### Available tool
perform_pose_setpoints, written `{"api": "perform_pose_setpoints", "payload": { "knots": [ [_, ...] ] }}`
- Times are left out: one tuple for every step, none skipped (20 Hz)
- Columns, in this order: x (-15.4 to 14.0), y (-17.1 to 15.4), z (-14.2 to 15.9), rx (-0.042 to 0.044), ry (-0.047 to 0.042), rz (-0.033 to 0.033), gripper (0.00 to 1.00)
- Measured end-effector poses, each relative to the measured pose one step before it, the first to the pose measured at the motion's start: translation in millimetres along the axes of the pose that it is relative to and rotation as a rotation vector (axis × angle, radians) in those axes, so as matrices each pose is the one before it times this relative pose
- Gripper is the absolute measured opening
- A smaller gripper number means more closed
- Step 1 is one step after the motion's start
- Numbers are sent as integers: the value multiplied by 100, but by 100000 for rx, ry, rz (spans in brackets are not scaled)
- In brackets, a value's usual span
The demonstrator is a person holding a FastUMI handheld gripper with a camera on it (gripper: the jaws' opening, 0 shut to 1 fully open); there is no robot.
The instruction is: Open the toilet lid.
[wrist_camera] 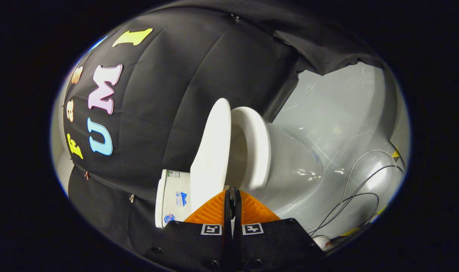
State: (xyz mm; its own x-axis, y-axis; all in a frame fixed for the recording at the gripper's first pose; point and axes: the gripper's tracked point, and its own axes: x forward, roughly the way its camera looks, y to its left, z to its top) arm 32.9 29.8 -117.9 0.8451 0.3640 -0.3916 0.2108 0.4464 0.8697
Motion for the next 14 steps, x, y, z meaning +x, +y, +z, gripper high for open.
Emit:
{"api": "perform_pose_setpoints", "payload": {
  "knots": [
    [-261, 766, 116, -1149, -725, 192, 5],
    [-145, 701, -88, -1314, 147, -501, 5],
    [-255, 860, 170, -1197, -308, -331, 5],
    [-215, 766, -28, -1070, 261, 111, 5],
    [-248, 990, 148, -677, -764, 503, 5],
    [-149, 1004, 50, -1185, 17, 614, 5],
    [-234, 1002, 43, -1604, -580, 494, 5],
    [-138, 1024, -31, -1646, 129, 178, 5],
    [-205, 1179, 68, -1758, -311, 394, 5],
    [-194, 1132, 37, -2356, -243, -50, 5],
    [-175, 1195, 45, -2347, -73, 71, 5],
    [-218, 1133, 18, -2371, -231, -701, 5],
    [-213, 1184, 51, -2862, -330, -556, 5],
    [-82, 983, -23, -3260, -366, -1258, 5]
  ]
}}
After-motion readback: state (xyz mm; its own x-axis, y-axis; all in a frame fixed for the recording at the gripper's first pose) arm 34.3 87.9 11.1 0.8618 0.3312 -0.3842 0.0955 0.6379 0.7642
